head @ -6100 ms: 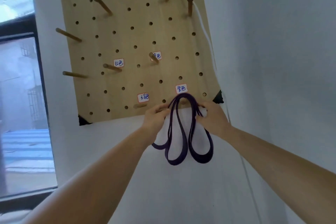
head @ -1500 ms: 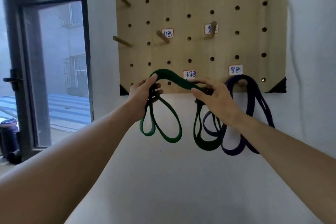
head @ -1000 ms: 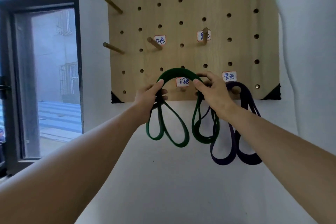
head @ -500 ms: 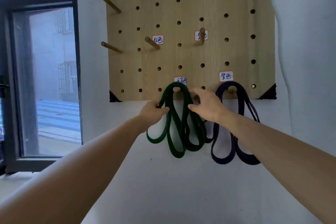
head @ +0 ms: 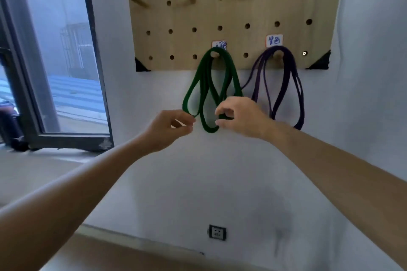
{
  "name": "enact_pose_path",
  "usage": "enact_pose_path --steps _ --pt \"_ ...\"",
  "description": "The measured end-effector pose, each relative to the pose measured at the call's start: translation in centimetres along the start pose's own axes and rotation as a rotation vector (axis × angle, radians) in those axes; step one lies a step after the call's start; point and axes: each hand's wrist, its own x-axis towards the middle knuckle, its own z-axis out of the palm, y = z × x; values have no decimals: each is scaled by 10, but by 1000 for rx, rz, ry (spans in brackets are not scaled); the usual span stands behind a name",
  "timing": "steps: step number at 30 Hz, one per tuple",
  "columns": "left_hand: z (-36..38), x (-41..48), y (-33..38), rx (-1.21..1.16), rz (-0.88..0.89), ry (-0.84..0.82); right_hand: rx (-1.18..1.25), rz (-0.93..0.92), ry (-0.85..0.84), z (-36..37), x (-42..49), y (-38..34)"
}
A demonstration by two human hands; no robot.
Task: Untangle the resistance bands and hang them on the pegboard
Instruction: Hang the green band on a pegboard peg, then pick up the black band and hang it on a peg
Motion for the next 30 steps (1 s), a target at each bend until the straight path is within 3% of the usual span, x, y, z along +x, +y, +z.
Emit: enact_pose_path --steps 8,16,24,30 --pt "93 -167 -68 -91 -248 -234 348 235 -440 149 -137 -45" --pt "195 -313 -128 -170 -542 -400 446 437 -770 277 -264 -56" --pt "295 -412 -172 -260 -814 -561 385 616 -921 362 -350 -30" --pt "346 -441 -190 -114 -776 -585 324 748 -992 422 -409 32"
